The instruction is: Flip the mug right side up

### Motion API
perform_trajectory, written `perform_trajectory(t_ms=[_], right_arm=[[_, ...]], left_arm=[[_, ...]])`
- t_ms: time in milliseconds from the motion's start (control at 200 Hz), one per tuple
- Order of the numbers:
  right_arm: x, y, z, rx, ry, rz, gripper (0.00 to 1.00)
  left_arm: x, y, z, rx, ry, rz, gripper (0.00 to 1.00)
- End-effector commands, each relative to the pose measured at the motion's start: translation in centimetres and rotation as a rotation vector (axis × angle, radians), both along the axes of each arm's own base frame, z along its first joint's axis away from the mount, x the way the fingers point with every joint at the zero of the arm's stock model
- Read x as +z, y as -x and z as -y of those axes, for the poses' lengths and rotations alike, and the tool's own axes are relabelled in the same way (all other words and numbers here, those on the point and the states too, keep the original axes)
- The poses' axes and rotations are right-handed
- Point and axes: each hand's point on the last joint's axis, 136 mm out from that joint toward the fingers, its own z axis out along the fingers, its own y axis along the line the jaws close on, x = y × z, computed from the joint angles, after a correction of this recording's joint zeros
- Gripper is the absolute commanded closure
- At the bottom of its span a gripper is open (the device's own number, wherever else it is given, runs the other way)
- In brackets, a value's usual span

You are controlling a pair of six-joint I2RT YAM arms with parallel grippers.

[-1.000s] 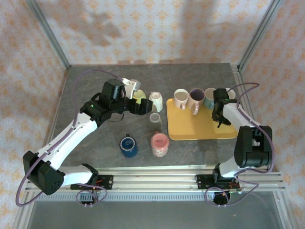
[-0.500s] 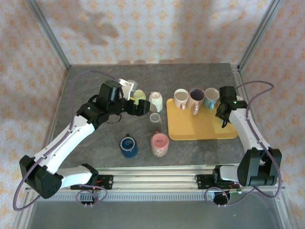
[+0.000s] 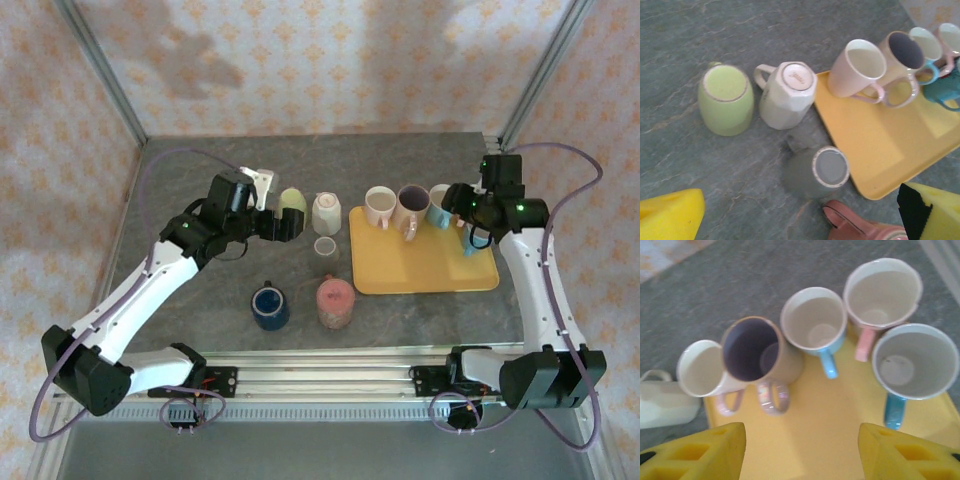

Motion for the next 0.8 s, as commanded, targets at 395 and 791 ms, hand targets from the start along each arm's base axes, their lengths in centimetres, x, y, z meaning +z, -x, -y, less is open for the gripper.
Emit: perform_trajectory(t_ms=[395, 791], right_arm=[[-1.6, 0.9, -5.8, 0.226, -0.163, -0.094, 0.41], [-3.0, 1.3, -7.1, 0.257, -0.162, -0.119, 0.40]], left_arm=[[-5.3, -2.6, -3.7, 0.256, -0.121, -0.185, 0.14], [-7.9, -4.1, -3.3, 0.311, -0.090, -0.309, 0.19]])
